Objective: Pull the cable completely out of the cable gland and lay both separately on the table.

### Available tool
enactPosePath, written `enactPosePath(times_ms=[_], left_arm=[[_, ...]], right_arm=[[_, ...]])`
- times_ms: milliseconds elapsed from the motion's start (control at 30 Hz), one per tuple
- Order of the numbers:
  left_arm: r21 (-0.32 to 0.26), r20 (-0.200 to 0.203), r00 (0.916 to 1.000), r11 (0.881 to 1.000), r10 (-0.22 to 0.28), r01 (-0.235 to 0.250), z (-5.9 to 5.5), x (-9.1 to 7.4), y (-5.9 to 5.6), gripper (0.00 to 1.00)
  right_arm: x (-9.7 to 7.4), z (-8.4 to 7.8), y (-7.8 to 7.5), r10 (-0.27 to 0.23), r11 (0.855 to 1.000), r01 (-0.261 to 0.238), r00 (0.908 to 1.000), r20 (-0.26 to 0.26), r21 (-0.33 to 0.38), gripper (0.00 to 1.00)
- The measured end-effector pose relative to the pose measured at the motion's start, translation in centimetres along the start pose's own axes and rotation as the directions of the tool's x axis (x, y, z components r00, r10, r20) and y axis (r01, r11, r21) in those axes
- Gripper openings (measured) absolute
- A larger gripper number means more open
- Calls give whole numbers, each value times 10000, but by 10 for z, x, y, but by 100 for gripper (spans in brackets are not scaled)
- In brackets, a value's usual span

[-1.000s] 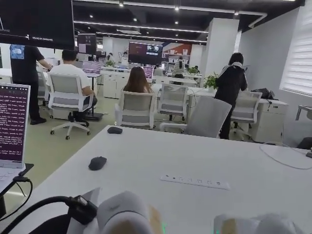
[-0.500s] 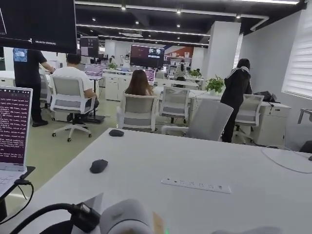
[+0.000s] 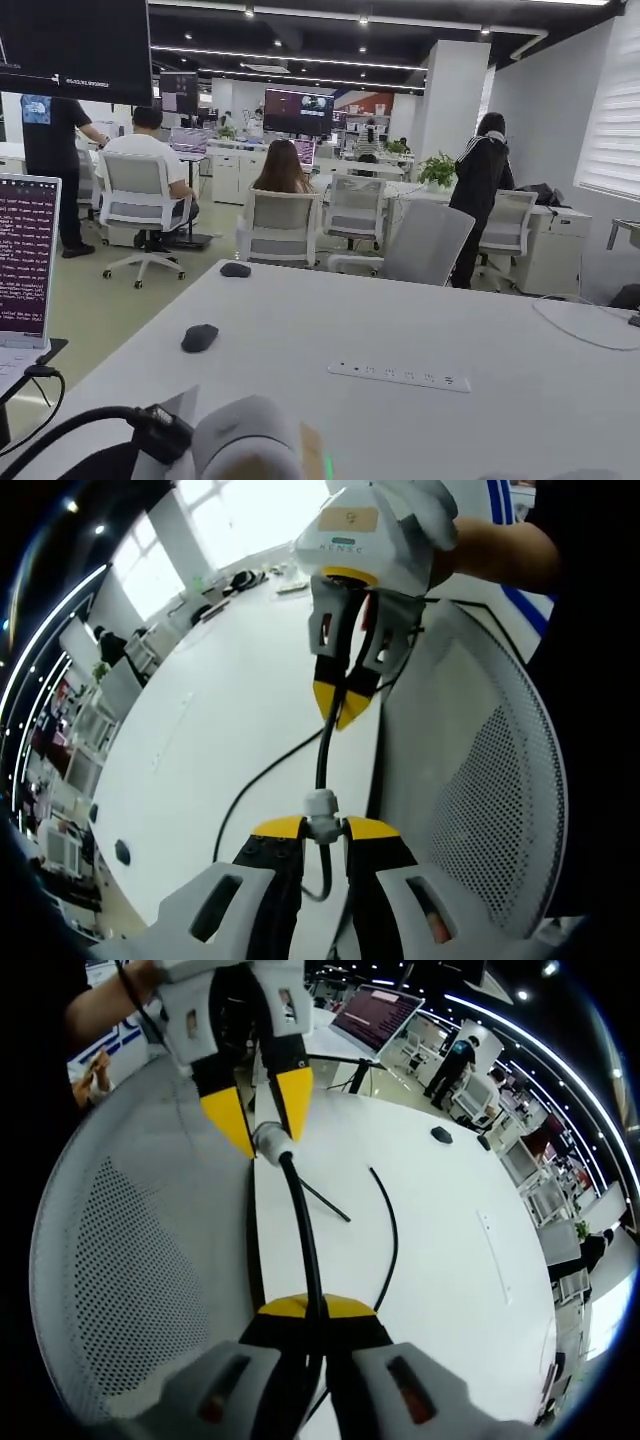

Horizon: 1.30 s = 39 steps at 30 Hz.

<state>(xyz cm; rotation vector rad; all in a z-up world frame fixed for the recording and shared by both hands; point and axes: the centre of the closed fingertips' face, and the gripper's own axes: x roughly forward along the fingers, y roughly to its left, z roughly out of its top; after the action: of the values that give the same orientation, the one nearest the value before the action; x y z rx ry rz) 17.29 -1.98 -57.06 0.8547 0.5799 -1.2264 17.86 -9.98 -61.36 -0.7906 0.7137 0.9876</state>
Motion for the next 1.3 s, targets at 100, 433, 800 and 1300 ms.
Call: enactPosePath(times_ms=[100, 433, 800, 1300], left_arm=[[-30, -20, 10000, 10000, 15, -15, -2, -1, 1, 16], [-95, -79, 10000, 9999, 50, -50, -5, -1, 3, 16], [-202, -49, 9999, 9997, 119, -120, -8, -3, 6, 16], [-130, 57, 9999, 9998, 141, -140, -3, 1, 5, 16]], right_arm=[[0, -7, -2, -69, 9999, 71, 9999, -123, 157, 1], [4, -27, -4, -213, 9988, 240, 9977, -650, 418, 1], [4, -56, -7, -477, 9955, 586, 9889, -1404, 750, 1], [4, -43, -6, -610, 9930, 739, 9890, -1349, 923, 25]])
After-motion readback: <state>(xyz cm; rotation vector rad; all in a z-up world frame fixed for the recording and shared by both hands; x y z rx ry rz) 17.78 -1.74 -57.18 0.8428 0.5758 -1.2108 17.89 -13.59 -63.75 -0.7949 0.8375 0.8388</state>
